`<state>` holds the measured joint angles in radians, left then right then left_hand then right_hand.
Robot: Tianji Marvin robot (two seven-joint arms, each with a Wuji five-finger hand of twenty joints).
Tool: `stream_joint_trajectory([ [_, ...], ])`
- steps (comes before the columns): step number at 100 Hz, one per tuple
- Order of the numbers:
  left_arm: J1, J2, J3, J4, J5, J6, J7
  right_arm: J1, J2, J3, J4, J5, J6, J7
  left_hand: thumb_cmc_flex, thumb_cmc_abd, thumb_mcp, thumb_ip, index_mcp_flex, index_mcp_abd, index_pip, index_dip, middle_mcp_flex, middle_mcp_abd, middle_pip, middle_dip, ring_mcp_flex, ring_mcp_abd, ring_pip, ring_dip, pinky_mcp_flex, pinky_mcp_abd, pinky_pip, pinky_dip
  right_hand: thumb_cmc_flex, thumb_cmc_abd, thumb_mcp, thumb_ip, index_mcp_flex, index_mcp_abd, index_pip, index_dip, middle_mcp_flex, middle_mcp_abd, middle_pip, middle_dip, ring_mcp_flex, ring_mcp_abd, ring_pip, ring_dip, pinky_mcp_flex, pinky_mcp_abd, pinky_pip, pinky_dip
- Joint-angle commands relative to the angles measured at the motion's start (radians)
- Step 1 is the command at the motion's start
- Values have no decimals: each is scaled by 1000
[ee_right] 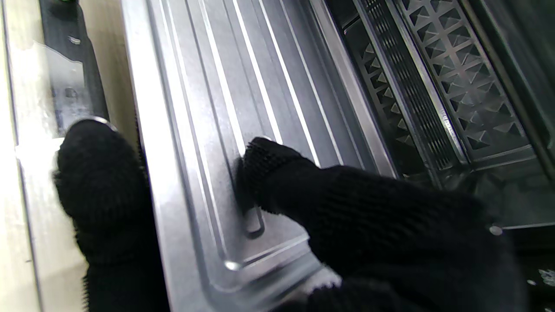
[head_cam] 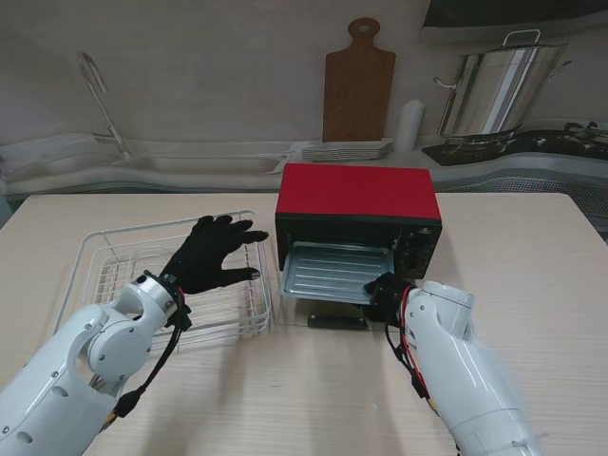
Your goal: Slide the trays into the oven
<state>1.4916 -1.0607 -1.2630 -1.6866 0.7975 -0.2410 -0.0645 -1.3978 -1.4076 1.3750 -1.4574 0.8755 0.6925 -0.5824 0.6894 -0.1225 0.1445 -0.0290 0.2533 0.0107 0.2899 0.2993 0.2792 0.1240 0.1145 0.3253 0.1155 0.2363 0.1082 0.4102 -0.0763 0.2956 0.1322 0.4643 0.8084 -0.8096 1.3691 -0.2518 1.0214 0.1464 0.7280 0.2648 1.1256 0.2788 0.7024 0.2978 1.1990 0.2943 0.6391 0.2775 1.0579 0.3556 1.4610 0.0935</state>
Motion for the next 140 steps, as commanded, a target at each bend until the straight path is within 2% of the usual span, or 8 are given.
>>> stream_joint_trajectory([
  [1, 5, -6, -1, -8, -3, -1, -15, -3, -8, -5, 10, -1, -7, 15, 16, 35, -33, 39, -35, -13, -10, -9, -40, -19, -11, -14, -34, -27, -22, -10, -13, -27, -49, -12, 84, 34, 65, -10, 38, -89, 93, 27, -17, 11, 23, 14, 37, 34, 25, 5, -10, -76, 5, -2],
  [96, 8, -6, -3, -13, -4, 11, -20, 91, -22, -19, 144, -6, -60, 32, 16, 35, -32, 39, -34, -10, -8, -7, -38, -20, -10, -13, -34, -26, -22, -10, -13, -28, -49, -12, 77, 51, 55, -15, -15, -77, 47, 2, -45, 8, 6, 18, 7, 15, -9, -10, -24, -73, -36, -27],
  [121, 9, -6, -2, -14, -5, 17, -21, 118, -29, -24, 192, 4, -78, 34, 16, 34, -32, 39, -35, -7, -6, -4, -39, -20, -10, -13, -34, -27, -22, -10, -13, -28, -48, -11, 68, 67, 40, -12, -61, -61, 13, -16, -69, 9, -14, 16, -28, 11, -56, -29, -45, -56, -88, -61],
  [140, 9, -6, -3, -14, -4, 19, -20, 133, -34, -25, 219, 11, -90, 32, 16, 34, -32, 39, -38, -6, -4, -2, -40, -20, -8, -11, -33, -27, -21, -10, -13, -28, -48, -11, 52, 78, 27, 4, -116, -46, -24, -39, -73, 11, -71, 3, -57, 8, -146, -65, -84, -18, -143, -102],
])
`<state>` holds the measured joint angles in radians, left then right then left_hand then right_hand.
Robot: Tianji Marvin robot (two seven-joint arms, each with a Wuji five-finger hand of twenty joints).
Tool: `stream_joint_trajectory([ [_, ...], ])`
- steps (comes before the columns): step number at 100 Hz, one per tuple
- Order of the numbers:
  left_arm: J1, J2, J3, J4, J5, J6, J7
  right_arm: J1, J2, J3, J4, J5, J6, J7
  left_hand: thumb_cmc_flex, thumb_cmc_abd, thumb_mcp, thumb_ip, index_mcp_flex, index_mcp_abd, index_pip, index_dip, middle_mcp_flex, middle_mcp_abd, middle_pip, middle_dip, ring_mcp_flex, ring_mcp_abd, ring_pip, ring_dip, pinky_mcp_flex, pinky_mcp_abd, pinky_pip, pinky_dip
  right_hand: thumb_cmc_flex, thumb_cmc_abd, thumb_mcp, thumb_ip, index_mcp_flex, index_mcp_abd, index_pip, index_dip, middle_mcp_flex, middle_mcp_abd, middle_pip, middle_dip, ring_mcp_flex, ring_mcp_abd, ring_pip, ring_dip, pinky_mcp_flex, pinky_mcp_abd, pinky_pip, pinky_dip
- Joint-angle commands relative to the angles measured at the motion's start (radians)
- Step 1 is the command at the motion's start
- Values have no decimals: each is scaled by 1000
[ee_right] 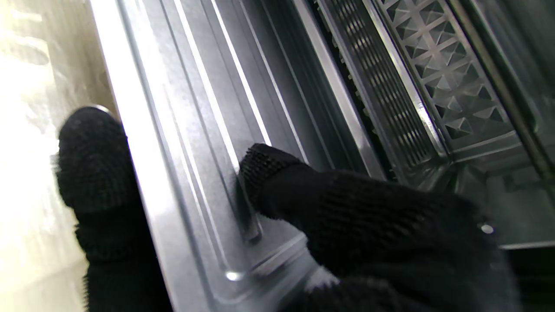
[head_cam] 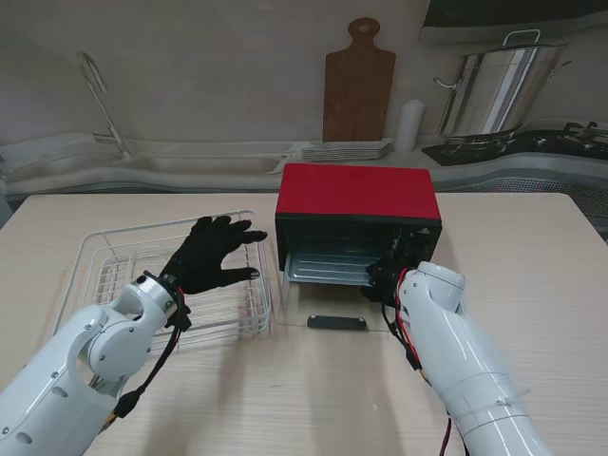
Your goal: Slide the trays into the oven
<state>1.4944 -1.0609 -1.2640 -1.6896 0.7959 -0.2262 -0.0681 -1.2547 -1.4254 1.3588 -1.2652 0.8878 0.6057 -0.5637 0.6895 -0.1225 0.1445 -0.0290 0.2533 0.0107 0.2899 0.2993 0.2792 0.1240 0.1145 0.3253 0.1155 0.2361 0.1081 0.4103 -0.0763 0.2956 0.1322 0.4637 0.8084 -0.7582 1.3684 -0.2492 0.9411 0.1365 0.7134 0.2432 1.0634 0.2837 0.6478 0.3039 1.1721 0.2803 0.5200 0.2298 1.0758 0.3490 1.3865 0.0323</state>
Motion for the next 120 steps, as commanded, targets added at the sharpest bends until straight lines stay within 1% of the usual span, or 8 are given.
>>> stream_joint_trajectory([
  [1, 6, -6, -2, -11, -2, 4, -17, -9, -16, -8, 29, -1, -4, 13, 17, 34, -31, 39, -38, -4, -4, -2, -41, -19, -8, -11, -34, -28, -21, -10, -13, -28, -48, -11, 51, 27, 27, 3, -39, -35, -12, -18, -11, 7, -20, -5, -31, 21, -32, -19, -103, -10, -72, -41],
  [28, 7, -7, -3, -11, -4, 7, -15, 11, -22, -3, 59, 28, -20, 0, 16, 33, -30, 39, -40, -2, -3, 1, -43, -17, -6, -9, -34, -27, -21, -9, -13, -27, -48, -10, 27, 45, 4, 33, -162, 9, -22, 2, -28, 11, -89, -16, -42, 13, -153, -59, -137, 23, -130, -46],
  [56, 8, -7, -4, -10, -7, 10, -14, 19, -25, 5, 73, 64, -21, -8, 17, 30, -28, 38, -37, 14, 5, 8, -43, -17, -2, -6, -35, -34, -21, -10, -13, -29, -47, -9, 21, 58, -16, 32, -184, 29, -3, 6, -43, 4, -88, -8, -48, -2, -172, -62, -149, 6, -143, -47],
  [60, 8, -7, -4, -10, -7, 10, -14, 19, -24, 6, 74, 65, -19, -7, 16, 30, -28, 38, -39, 16, 5, 9, -44, -17, -1, -6, -35, -35, -21, -10, -13, -29, -47, -9, 16, 62, -34, 36, -188, 36, 6, -11, -51, 10, -82, -3, -48, 1, -178, -61, -150, 4, -146, -46],
  [64, 9, -7, -4, -10, -6, 10, -12, 18, -24, 7, 74, 66, -18, -3, 16, 30, -27, 38, -38, 18, 6, 10, -45, -16, -1, -5, -34, -36, -21, -10, -13, -29, -47, -9, -4, 71, -91, 49, -204, 48, 55, -100, -63, 16, -77, -2, -56, 6, -186, -57, -157, 4, -155, -46],
  [71, 9, -8, -5, -10, -6, 10, -10, 14, -21, 11, 72, 68, -14, 10, 16, 29, -27, 38, -37, 20, 7, 12, -44, -15, 1, -4, -34, -37, -21, -11, -13, -29, -46, -8, -83, 53, -136, 66, -218, 61, 70, -124, -98, 20, -56, 8, -78, 14, -197, -58, -176, 7, -172, -46],
  [79, 10, -8, -6, -10, -5, 11, -8, 11, -19, 12, 70, 60, -10, 24, 15, 29, -26, 37, -37, 21, 8, 14, -45, -16, 1, -3, -34, -35, -21, -11, -13, -30, -46, -8, -173, 22, -115, 136, -217, 69, 13, -8, -124, 25, -36, 11, -90, 11, -204, -54, -188, 3, -184, -44],
  [120, 13, -9, -7, -9, -5, 7, 0, -5, -11, 21, 69, -48, 20, 85, 14, 28, -22, 37, -37, 23, 8, 19, -46, -15, 3, -2, -34, -36, -19, -13, -14, -29, -45, -5, -246, -33, -194, 122, -226, 65, 6, 15, -146, 22, -6, 25, -94, 4, -194, -47, -185, -12, -179, -40],
])
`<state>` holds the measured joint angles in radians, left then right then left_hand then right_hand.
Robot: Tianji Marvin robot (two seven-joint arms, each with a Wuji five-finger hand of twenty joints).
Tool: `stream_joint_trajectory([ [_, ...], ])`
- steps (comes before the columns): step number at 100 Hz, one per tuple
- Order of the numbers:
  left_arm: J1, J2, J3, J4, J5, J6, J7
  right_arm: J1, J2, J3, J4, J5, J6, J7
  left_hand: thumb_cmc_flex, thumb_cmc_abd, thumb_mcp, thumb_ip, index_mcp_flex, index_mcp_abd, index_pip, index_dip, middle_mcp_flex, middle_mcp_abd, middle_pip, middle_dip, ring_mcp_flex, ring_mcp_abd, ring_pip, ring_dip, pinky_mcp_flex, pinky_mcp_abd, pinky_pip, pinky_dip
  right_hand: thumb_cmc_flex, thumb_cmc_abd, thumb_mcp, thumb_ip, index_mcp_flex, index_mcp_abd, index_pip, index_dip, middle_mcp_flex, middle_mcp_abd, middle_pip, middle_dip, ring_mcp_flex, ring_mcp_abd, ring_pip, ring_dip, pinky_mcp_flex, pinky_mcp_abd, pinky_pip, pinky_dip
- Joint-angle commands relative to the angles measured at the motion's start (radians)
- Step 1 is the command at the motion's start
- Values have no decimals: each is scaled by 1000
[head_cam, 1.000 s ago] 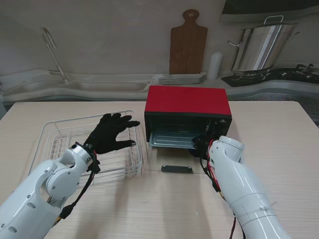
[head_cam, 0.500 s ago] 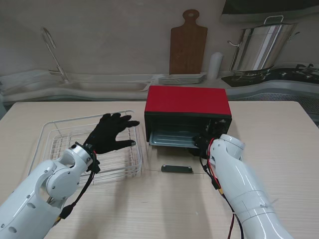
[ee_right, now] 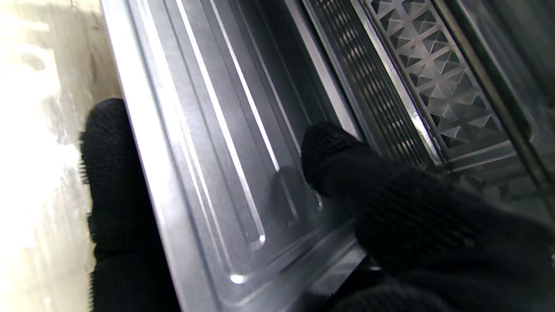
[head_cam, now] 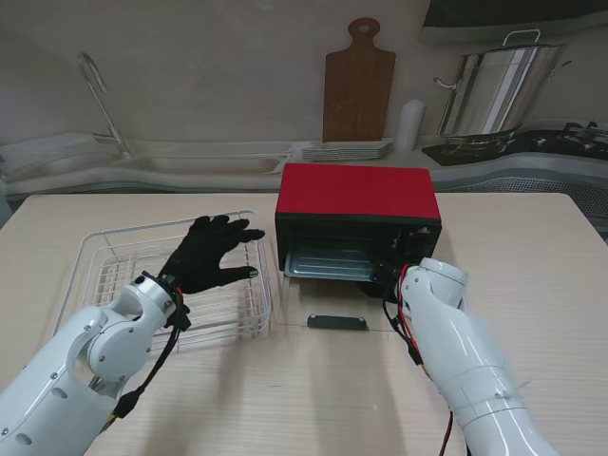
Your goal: Slide the trays into the oven
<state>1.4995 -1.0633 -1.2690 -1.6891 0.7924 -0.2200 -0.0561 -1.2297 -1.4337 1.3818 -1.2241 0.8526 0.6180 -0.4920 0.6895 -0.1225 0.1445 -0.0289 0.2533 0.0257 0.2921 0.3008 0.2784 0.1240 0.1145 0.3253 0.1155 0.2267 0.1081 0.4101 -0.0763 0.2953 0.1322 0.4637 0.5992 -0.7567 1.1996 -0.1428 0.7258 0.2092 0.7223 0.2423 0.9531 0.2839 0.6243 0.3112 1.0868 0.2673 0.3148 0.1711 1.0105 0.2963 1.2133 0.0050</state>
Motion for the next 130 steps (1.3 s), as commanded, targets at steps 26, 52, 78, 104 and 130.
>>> stream_joint_trajectory([
  [26, 9, -7, -3, -9, -3, -3, -9, -48, 9, 6, 13, -40, 15, 57, 14, 27, -20, 36, -37, 9, 5, 19, -43, -14, 3, -2, -33, -27, -19, -13, -14, -29, -45, -5, -83, 5, -65, 23, -47, -12, -55, -15, -35, -7, -101, -31, -48, 26, -106, -39, -175, 151, -79, -27],
  [52, 14, -8, -6, -12, -1, -3, -4, -60, 16, 15, -6, -26, 22, 75, 14, 27, -18, 36, -35, 9, 5, 20, -43, -14, 4, -2, -33, -26, -18, -13, -13, -29, -46, -5, -114, 60, -131, 39, -179, -42, -53, -8, -215, -10, -22, 17, -115, 62, -108, -23, -217, 222, -88, -12],
  [78, 16, -8, -6, -13, -3, -1, -3, -66, 20, 25, -8, -27, 23, 90, 13, 26, -17, 35, -35, 10, 5, 20, -41, -14, 4, -1, -32, -27, -18, -13, -13, -29, -45, -4, -130, 69, -157, 43, -149, -36, -57, -13, -168, 4, 3, 20, -63, 57, -3, 21, -149, 226, 32, 21],
  [104, 17, -9, -7, -15, -3, 1, -1, -66, 22, 37, 0, -14, 32, 108, 13, 26, -15, 35, -34, 12, 5, 20, -39, -13, 5, -1, -31, -27, -18, -13, -13, -29, -45, -4, -158, 95, -196, 50, -174, -63, -58, -11, -35, -48, -69, -18, -72, 53, -51, -7, -194, 226, -13, 3],
  [130, 19, -8, -7, -18, -2, 5, -3, -67, 23, 36, 0, -7, 30, 109, 12, 26, -14, 34, -35, 12, 4, 20, -38, -13, 8, 2, -29, -18, -14, -8, -14, -29, -43, -1, -159, 106, -212, 55, -221, -91, -29, 4, -74, -67, -10, 15, -54, 37, 19, 23, -171, 210, 47, 40],
])
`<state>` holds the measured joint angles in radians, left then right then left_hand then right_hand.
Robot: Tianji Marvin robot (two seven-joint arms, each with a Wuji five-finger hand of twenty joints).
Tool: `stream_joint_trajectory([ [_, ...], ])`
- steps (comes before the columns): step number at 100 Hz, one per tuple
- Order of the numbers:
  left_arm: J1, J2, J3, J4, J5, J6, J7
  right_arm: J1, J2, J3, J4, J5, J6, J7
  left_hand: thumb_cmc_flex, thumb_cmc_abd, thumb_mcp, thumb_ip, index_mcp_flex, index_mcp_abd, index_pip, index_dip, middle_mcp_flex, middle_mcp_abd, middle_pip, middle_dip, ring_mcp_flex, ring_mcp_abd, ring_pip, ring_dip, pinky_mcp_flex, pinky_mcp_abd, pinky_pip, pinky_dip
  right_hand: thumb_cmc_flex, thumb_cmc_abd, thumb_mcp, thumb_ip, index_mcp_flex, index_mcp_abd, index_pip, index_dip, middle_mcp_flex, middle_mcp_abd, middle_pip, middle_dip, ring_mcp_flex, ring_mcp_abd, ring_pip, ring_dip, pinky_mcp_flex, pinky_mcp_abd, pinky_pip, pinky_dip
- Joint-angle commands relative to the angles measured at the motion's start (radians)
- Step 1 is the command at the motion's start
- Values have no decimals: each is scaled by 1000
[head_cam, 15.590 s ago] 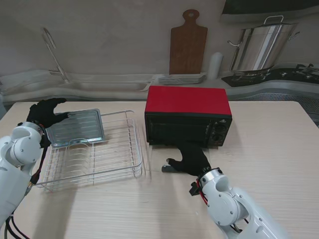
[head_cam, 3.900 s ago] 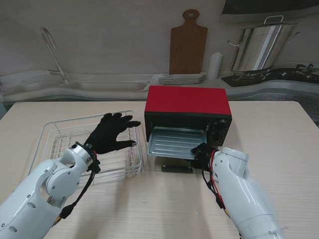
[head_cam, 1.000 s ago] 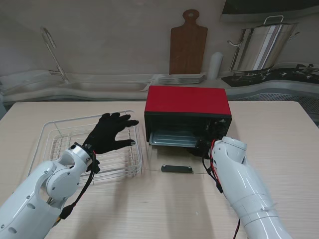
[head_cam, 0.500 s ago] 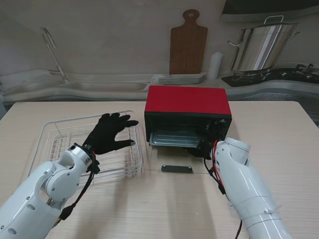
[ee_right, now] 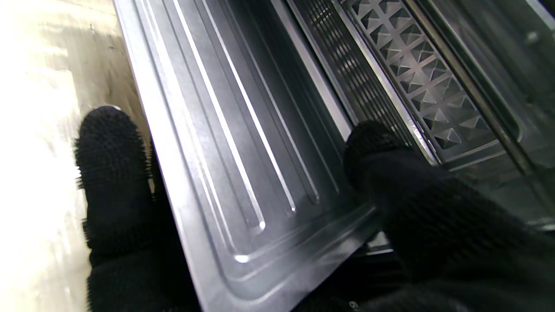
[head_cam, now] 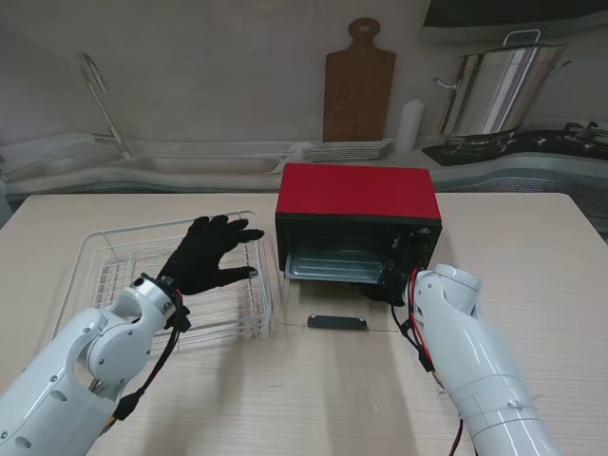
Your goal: Slide the trays into the oven
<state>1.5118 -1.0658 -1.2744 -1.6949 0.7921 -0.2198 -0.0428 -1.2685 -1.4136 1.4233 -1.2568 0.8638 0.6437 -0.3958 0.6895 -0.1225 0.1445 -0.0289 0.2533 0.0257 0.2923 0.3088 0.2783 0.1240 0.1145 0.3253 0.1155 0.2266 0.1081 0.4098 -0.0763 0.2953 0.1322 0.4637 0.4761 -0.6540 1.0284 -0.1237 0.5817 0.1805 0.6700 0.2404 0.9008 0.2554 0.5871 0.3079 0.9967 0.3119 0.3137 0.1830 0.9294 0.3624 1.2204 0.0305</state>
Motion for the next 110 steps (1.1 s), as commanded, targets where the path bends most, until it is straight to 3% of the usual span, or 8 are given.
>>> stream_joint_trajectory([
  [1, 7, -6, -2, -12, -1, 5, -16, -29, 3, -5, 33, -19, 4, 15, 12, 26, -14, 34, -35, 13, 4, 12, -39, -13, 8, 2, -29, -18, -14, -8, -14, -29, -43, -1, -37, 5, -42, 36, -80, -66, 23, 7, -26, -42, 27, 18, 31, -9, 18, 10, -96, 147, 36, 14],
  [11, 7, -6, -1, -11, -2, 4, -15, -31, 8, -4, 34, -25, 7, 42, 11, 26, -14, 34, -34, 12, 4, 12, -39, -11, 8, 3, -29, -19, -14, -7, -14, -28, -44, -1, -45, 28, -76, 42, -132, -98, 34, 13, -75, -79, 27, 20, -7, -15, -15, -1, -155, 159, -35, -2],
  [38, 6, -6, -1, -11, -1, 6, -16, -32, 7, -3, 30, -8, 4, 35, 11, 25, -13, 34, -34, 13, 4, 12, -38, -14, 8, 4, -30, -18, -16, -6, -14, -29, -46, -3, -48, 37, -94, 51, -185, -118, 38, 8, -127, -99, 11, 15, 26, -31, -46, -15, -308, 152, -399, -75],
  [60, 5, -6, 0, -10, -1, 8, -17, -33, 6, -1, 26, 4, 1, 22, 10, 26, -14, 34, -36, 11, 3, 12, -40, -14, 7, 3, -31, -23, -17, -6, -13, -30, -52, -10, -51, 36, -90, 50, -206, -100, 23, -2, -156, -95, -20, 4, 22, -54, -114, -47, -383, 126, -509, -66],
  [72, 5, -6, 0, -10, -2, 8, -17, -34, 4, 4, 26, 17, 0, 10, 11, 26, -13, 34, -35, 12, 3, 12, -40, -14, 7, 3, -30, -18, -17, -5, -12, -29, -55, -14, -50, 29, -88, 48, -194, -64, 2, -15, -160, -58, -39, -5, 19, -40, -150, -63, -346, 118, -487, -59],
  [92, 6, -6, 0, -11, -2, 8, -17, -34, 3, 15, 28, 33, 2, 1, 11, 25, -13, 34, -34, 12, 3, 12, -38, -12, 7, 4, -30, -18, -17, -5, -11, -30, -55, -17, -48, 15, -87, 45, -140, -29, -40, -37, -117, -21, -59, -14, 81, 16, -101, -44, -139, 150, -224, -59],
  [110, 7, -6, -1, -11, -1, 8, -14, -34, 2, 21, 28, 39, 11, 0, 11, 25, -13, 34, -34, 13, 4, 12, -38, -13, 8, 4, -30, -18, -16, -5, -11, -29, -54, -17, -60, 16, -107, 45, -101, -10, -56, -43, -40, -11, -58, -17, 146, 32, -20, -21, -48, 164, -78, -55],
])
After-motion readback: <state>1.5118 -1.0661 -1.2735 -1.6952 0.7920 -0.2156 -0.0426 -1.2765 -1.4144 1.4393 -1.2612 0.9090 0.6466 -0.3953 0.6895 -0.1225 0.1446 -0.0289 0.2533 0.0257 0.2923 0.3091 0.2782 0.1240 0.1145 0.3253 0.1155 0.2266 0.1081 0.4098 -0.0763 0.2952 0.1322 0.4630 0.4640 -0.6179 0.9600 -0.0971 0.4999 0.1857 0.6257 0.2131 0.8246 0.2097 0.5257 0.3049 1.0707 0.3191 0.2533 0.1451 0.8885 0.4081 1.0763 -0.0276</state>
